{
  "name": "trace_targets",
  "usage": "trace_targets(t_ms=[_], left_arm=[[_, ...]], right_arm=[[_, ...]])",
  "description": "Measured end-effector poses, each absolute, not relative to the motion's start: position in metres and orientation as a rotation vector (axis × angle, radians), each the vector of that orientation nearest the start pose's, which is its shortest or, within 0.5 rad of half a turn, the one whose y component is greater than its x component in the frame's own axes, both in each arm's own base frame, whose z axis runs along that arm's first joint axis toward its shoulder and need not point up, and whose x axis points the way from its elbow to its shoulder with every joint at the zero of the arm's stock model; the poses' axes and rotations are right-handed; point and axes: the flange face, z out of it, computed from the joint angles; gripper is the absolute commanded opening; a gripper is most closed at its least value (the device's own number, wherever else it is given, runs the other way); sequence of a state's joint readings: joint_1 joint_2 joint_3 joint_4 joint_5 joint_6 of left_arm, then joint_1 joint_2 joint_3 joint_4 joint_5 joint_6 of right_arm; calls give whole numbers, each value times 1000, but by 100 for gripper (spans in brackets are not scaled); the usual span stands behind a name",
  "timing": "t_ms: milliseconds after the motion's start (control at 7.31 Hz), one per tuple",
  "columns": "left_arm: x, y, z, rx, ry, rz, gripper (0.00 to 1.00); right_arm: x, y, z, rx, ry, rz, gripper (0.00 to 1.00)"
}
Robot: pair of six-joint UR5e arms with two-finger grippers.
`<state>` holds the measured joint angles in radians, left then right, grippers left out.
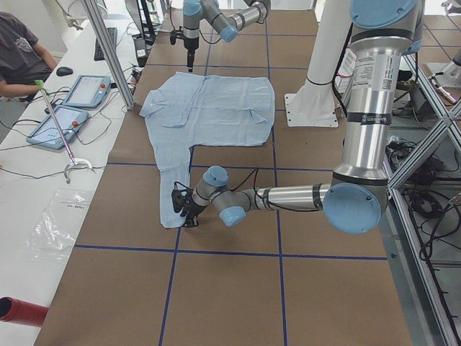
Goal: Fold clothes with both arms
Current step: 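Hold the right gripper near the collar while the left gripper grasps the other cuff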
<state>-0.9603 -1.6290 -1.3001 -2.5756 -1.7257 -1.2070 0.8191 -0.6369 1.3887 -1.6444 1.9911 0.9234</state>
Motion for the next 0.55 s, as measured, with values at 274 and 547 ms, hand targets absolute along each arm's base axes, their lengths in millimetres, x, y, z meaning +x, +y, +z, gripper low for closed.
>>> trace_targets(t_ms=[274, 547], left_arm=[[218, -517, 667, 375, 723, -501, 19], [218, -517, 665, 378, 726, -501, 1]], right_arm=[[-453, -620, 156, 147, -766, 20, 100], [-452, -620, 160, 146, -766, 21, 100]])
